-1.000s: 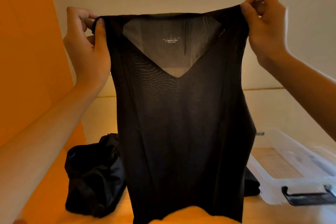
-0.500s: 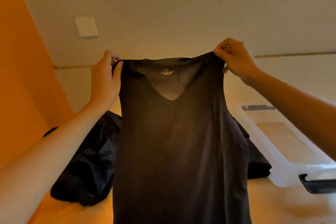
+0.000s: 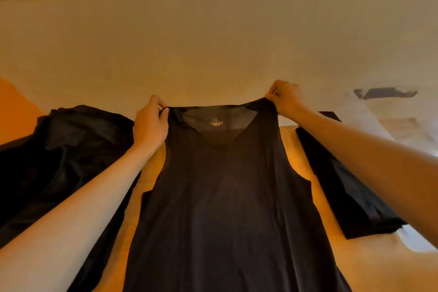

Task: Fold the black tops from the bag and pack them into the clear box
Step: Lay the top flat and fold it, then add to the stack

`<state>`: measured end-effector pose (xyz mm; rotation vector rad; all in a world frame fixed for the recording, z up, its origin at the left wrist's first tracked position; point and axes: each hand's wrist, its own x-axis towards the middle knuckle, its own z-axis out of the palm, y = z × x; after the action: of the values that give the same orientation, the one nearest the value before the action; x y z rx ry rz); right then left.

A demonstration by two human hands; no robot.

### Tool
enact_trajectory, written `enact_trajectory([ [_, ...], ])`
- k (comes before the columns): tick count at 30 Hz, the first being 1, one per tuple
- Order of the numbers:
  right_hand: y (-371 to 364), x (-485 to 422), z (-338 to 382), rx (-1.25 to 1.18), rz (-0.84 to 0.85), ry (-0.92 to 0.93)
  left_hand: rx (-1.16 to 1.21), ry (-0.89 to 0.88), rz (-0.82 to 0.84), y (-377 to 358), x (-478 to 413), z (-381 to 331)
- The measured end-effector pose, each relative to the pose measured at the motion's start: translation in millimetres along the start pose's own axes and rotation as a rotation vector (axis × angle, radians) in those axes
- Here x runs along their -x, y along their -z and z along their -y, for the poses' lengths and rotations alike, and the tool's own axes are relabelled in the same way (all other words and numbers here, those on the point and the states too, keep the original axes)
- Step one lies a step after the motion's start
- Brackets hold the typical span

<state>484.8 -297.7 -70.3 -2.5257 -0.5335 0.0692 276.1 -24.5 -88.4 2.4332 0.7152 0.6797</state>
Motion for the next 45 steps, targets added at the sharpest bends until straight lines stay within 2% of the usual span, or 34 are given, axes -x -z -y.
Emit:
enact_trajectory([
  [3, -15.4, -12.7, -7.6, 0.078, 0.084, -0.049, 0.000, 0.029, 0.030, -16.0, -9.0, 3.3],
  [11, -41.7, -19.2, -10.9, 0.052, 0.088, -0.117, -0.048, 0.142, 0.109, -43.0, -26.8, 18.5],
  [13, -43.6, -5.0, -4.4, 0.105, 0.040, -0.035, -0.089, 0.139, 0.113, -43.7, -13.4, 9.9],
  [15, -47.5, 18.9, 4.1, 0.203, -0.041, 0.179, -0.176, -0.006, 0.130, -40.2, 13.4, -1.8],
  [17, -54.4, 50.9, 13.9, 0.269, -0.013, 0.345, -0.276, -0.140, 0.269, -39.0, 49.9, -14.1],
  [18, -59.6, 66.7, 17.0, 0.314, 0.044, 0.357, -0.316, -0.149, 0.354, -40.6, 68.0, -18.1],
  [21, -79.3, 98.7, 14.6, 0.469, 0.197, 0.232, -0.465, -0.148, 0.479, -49.9, 101.9, -17.7],
  [24, -91.6, 104.7, 2.1, 0.487, 0.254, 0.139, -0.536, -0.140, 0.494, -54.4, 105.2, -10.9],
  [30, -93.0, 94.0, -1.7, 0.459, 0.260, 0.122, -0.562, -0.136, 0.505, -59.1, 89.9, -4.8],
  [33, -82.1, 107.7, 3.3, 0.524, 0.203, 0.158, -0.510, -0.161, 0.463, -45.4, 97.4, -10.0],
  [36, -70.8, 150.1, 9.7, 0.445, 0.156, 0.206, -0.427, -0.192, 0.391, -24.7, 126.4, -18.9],
  [40, -72.7, 213.6, -6.7, 0.489, 0.235, 0.176, -0.439, -0.180, 0.491, -5.2, 181.4, -10.3],
  [45, -59.3, 237.6, -38.2, 0.432, 0.226, 0.111, -0.539, -0.177, 0.479, 12.7, 217.8, 21.5],
])
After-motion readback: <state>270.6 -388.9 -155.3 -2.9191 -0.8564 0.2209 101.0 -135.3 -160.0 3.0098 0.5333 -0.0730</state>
